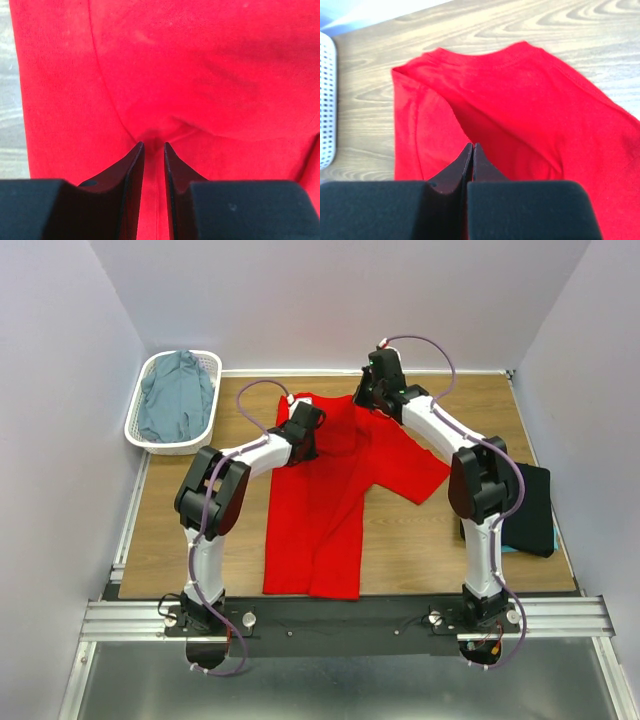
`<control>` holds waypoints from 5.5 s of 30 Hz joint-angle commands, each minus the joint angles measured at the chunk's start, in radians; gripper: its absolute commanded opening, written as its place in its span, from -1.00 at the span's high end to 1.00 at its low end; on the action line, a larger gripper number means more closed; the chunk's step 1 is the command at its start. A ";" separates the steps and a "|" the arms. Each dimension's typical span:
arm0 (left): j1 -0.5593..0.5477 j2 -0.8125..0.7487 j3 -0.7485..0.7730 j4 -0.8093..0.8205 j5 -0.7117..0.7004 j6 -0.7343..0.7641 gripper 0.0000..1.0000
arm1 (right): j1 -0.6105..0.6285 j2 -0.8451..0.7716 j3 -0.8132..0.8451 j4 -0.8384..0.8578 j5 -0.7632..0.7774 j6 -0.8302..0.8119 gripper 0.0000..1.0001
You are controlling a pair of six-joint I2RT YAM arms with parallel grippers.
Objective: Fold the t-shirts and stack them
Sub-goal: Fold the tshirt
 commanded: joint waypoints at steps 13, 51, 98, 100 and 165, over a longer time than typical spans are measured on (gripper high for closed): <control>-0.014 0.049 0.044 -0.016 -0.033 0.016 0.40 | 0.009 -0.065 0.054 -0.007 -0.044 0.012 0.88; -0.014 -0.095 -0.007 0.013 0.038 0.014 1.00 | 0.012 -0.095 0.111 -0.040 -0.042 0.012 0.88; -0.050 -0.115 -0.082 0.066 0.159 0.025 1.00 | 0.015 -0.146 -0.064 -0.091 0.188 0.012 0.87; -0.050 -0.106 -0.080 0.070 0.162 0.028 1.00 | 0.015 -0.134 -0.061 -0.091 0.189 0.012 0.88; 0.137 0.156 0.214 0.073 0.236 -0.030 0.61 | 0.733 -0.261 -0.688 -0.080 0.143 0.270 0.49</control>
